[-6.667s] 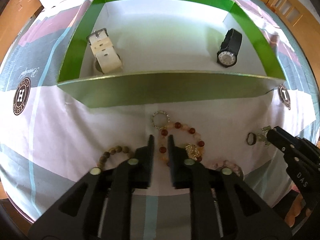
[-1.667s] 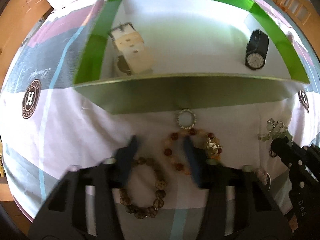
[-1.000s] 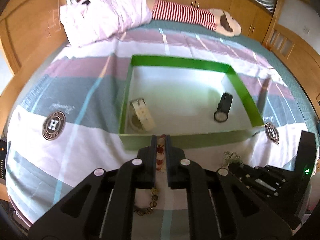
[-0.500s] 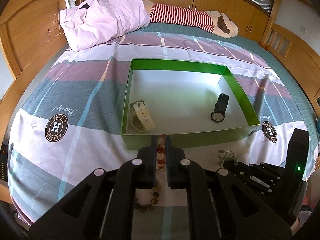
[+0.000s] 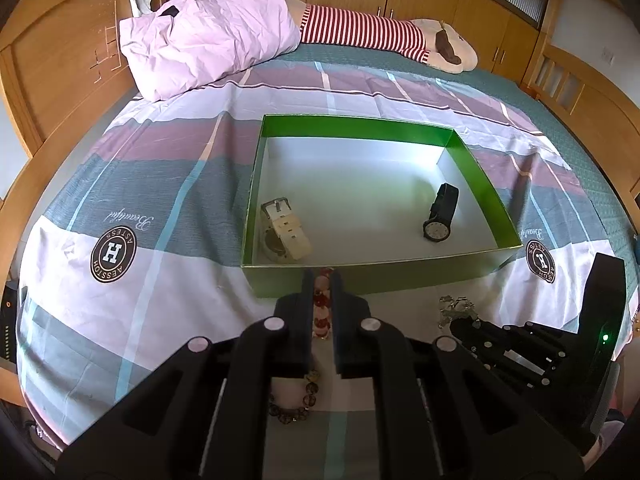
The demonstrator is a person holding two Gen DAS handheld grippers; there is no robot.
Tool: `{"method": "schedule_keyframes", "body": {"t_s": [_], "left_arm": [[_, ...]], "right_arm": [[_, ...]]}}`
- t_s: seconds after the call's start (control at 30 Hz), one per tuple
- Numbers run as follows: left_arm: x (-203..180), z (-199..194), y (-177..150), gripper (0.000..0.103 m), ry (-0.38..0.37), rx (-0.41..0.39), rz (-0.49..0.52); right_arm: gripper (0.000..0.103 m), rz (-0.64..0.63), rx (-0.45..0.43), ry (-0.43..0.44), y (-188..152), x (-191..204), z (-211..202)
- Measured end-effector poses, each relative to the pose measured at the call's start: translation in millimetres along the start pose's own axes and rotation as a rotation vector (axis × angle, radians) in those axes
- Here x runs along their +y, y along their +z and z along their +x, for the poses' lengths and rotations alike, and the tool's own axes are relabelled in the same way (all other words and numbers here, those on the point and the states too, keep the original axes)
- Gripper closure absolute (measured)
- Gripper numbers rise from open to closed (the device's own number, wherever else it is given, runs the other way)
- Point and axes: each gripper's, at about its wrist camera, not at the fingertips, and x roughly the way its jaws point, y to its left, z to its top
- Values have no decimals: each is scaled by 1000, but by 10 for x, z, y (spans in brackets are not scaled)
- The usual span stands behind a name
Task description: Organize jewelry
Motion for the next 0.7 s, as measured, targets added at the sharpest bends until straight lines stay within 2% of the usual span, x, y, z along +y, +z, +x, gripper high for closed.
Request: {"method": "schedule_keyframes", "body": {"t_s": [0.7], "left_arm": [[-27, 9, -11, 95, 1, 10, 14]], "right_arm": [[96, -11, 16, -1, -14, 18, 35]]}}
